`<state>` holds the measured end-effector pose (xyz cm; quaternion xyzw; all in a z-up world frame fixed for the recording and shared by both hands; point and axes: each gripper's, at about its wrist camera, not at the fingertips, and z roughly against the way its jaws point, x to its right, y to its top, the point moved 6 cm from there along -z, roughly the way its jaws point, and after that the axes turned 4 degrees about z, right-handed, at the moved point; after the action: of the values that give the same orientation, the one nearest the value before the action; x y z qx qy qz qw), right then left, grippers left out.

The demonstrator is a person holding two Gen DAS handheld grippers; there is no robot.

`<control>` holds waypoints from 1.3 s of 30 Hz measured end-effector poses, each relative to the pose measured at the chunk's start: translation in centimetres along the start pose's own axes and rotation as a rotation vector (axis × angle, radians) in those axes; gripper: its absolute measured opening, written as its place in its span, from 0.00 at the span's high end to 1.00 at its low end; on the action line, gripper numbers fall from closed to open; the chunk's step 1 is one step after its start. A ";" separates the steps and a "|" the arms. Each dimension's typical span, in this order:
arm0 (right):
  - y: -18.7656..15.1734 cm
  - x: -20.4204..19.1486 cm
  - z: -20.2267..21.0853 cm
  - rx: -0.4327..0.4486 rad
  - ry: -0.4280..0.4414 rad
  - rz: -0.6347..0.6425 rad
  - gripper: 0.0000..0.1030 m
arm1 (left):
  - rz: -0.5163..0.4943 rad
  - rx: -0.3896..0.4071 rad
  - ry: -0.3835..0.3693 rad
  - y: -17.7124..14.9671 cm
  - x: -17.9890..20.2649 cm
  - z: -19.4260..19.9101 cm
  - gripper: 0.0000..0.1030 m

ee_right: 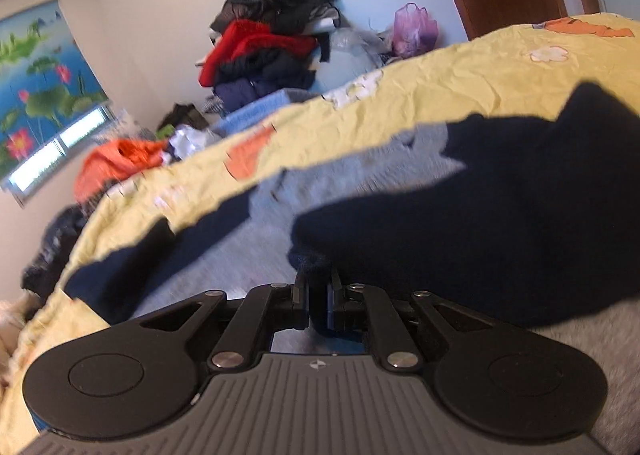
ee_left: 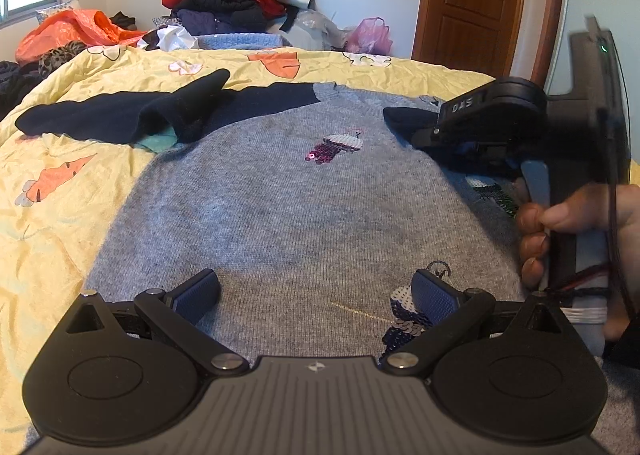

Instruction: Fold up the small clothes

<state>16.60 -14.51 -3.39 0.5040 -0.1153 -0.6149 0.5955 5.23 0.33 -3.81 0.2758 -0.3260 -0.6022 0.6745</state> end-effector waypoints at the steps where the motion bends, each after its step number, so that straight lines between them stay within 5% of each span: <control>1: 0.3 0.3 0.4 -0.005 0.027 -0.038 0.75 | -0.001 -0.001 0.000 0.0 0.0 0.0 0.00; 4: 0.8 1.4 2.9 0.015 0.077 -0.091 0.48 | -0.010 -0.007 0.001 0.1 0.1 0.1 0.00; 6: 0.2 2.1 4.8 0.023 0.076 -0.095 0.41 | 0.016 -0.004 -0.034 0.6 -0.1 0.4 0.00; 8: -0.9 2.9 6.8 0.013 0.081 -0.078 0.41 | 0.123 0.013 -0.105 2.1 -0.5 0.8 0.00; 13: -3.5 3.6 9.1 0.014 0.043 -0.025 0.41 | 0.307 -0.096 -0.251 8.3 0.2 -3.2 0.00; 16: -3.6 3.0 9.2 0.016 0.059 0.010 0.26 | 0.373 -0.161 -0.367 11.3 1.6 -6.6 0.00; 20: -3.6 2.6 9.0 0.008 0.100 0.028 0.14 | 0.360 -0.164 -0.345 13.4 4.0 -10.1 0.00; 21: -3.5 2.7 9.1 0.010 0.107 0.020 0.13 | 0.313 -0.166 -0.297 13.6 4.8 -10.9 0.06; 24: -3.3 3.1 9.4 0.018 0.133 -0.020 0.13 | 0.174 -0.231 -0.244 13.2 7.4 -13.2 0.53; 25: -3.3 3.3 9.4 0.021 0.139 -0.031 0.13 | 0.139 -0.281 -0.234 12.7 7.9 -14.0 0.55; 26: -3.3 3.3 9.5 0.023 0.143 -0.036 0.13 | 0.087 -0.245 -0.207 12.7 8.5 -13.9 0.57; 29: -3.4 3.2 9.5 0.023 0.148 -0.036 0.12 | -0.009 -0.231 -0.184 12.4 9.8 -13.9 0.86; 39: -3.3 3.1 9.4 0.024 0.153 -0.040 0.11 | -0.095 -0.013 -0.132 16.2 8.5 -8.4 0.94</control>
<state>8.15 -20.62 -2.94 0.5589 -0.0668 -0.5850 0.5839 22.55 -6.28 4.16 0.2463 -0.3524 -0.6523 0.6242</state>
